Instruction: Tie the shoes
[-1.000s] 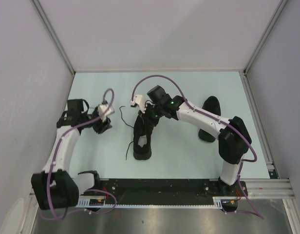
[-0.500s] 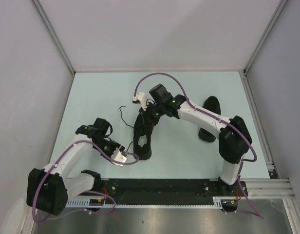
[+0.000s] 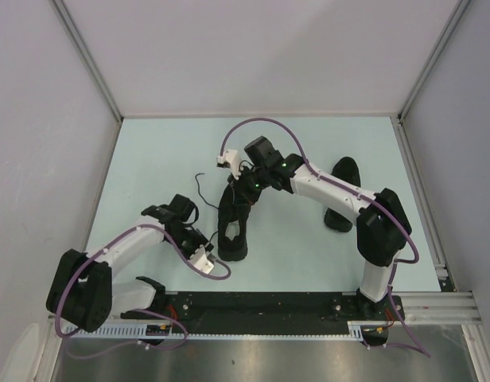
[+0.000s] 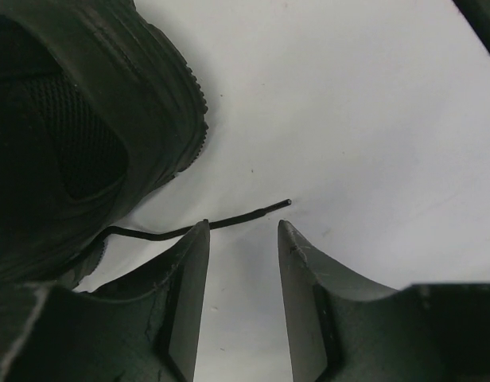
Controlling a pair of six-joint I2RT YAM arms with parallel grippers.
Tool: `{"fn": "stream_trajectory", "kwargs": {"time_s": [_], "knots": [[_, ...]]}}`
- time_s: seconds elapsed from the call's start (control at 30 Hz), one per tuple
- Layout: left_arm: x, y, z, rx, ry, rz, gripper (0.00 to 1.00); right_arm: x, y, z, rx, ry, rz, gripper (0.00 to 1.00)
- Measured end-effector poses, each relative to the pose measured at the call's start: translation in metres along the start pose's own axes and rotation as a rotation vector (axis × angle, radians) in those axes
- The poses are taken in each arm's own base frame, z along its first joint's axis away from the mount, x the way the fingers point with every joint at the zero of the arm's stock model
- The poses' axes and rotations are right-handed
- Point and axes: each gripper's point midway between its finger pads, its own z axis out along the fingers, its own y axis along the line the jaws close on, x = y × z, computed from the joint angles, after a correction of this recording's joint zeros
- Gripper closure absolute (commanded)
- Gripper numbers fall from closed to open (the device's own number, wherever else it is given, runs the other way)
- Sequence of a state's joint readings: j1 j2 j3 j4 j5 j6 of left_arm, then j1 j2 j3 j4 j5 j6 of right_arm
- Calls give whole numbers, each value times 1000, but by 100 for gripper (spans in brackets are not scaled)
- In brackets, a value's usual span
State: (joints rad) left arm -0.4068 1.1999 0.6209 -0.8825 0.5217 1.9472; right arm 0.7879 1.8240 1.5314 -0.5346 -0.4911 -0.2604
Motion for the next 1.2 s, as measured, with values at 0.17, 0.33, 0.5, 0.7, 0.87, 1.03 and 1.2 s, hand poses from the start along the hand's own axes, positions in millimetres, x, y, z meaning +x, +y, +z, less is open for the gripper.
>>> {"fn": "stream_trajectory", "kwargs": {"time_s": [0.17,0.33,0.5,0.7,0.87,1.03,1.2], "knots": [[4,5,7,6,13,27,56,0,-1,0,-4,-2,8,100],[3,8,16,27,11,56,68,1,-1,0,-10,-2,12,100],[5,8,22,67,13,64,76,1,-2,0,-9,-2,16,100],[6,9,24,123,25,73,75,3,-4,1,-12,0,34,100],[6,10,24,205,42,82,71,3,-5,2,-10,-1,40,100],[8,9,25,285,74,106,73,3,-6,2,-15,-4,43,100],[11,7,24,368,109,126,95,3,-7,1,-19,-7,47,100]]}}
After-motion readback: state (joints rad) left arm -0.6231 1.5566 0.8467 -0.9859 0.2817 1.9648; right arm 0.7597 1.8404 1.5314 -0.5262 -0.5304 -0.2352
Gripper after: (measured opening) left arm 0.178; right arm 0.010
